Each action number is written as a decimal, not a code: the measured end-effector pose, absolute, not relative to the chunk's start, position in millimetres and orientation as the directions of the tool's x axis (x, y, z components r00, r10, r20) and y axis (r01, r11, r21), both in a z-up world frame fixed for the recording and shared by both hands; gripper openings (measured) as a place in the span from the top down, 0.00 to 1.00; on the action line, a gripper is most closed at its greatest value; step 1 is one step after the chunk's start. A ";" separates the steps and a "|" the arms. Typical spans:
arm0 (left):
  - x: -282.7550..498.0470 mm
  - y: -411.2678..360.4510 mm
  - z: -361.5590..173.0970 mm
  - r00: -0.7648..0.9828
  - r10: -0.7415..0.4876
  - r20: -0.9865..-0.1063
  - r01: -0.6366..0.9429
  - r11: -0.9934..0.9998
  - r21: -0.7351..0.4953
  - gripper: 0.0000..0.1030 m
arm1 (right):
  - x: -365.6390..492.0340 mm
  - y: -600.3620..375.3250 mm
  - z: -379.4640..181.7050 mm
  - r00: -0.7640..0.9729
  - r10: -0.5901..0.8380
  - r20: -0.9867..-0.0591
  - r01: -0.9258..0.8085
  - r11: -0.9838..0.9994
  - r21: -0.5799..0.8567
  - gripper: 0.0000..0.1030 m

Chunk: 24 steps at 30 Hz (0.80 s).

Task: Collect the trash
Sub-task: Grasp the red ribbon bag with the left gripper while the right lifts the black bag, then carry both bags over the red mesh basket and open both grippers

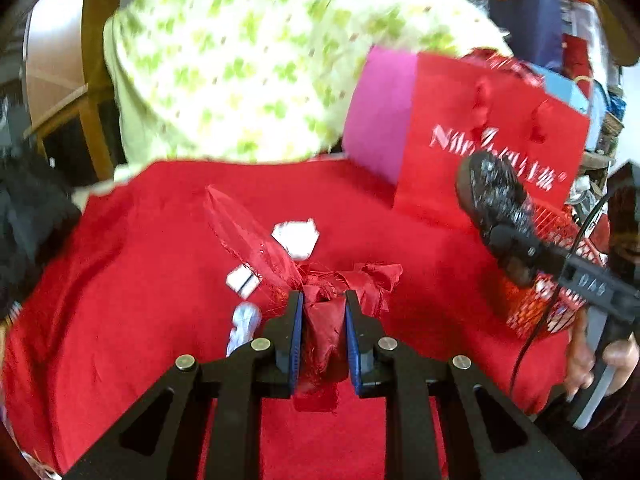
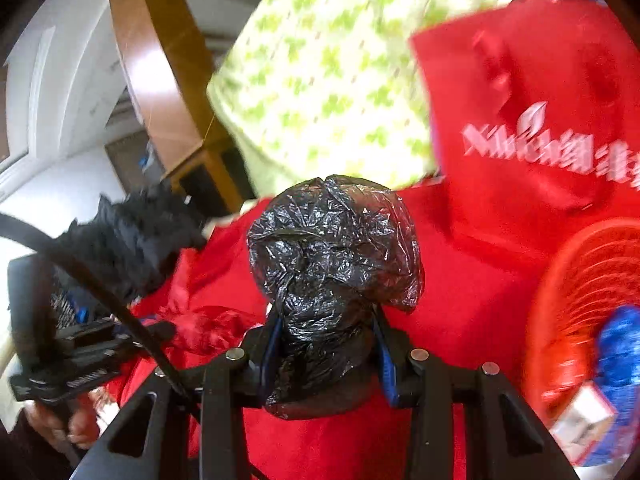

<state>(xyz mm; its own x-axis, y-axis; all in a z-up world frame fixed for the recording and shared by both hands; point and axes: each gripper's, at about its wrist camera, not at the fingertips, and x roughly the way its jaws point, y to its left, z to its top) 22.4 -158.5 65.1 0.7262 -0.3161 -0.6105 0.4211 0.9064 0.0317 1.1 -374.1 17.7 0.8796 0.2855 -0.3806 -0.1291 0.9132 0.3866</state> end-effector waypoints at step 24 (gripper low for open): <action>-40.7 -287.3 123.1 0.794 -0.359 -0.492 0.507 0.836 0.209 0.80 | -102.5 -495.4 16.6 0.969 0.031 -0.247 0.097 0.868 0.488 0.59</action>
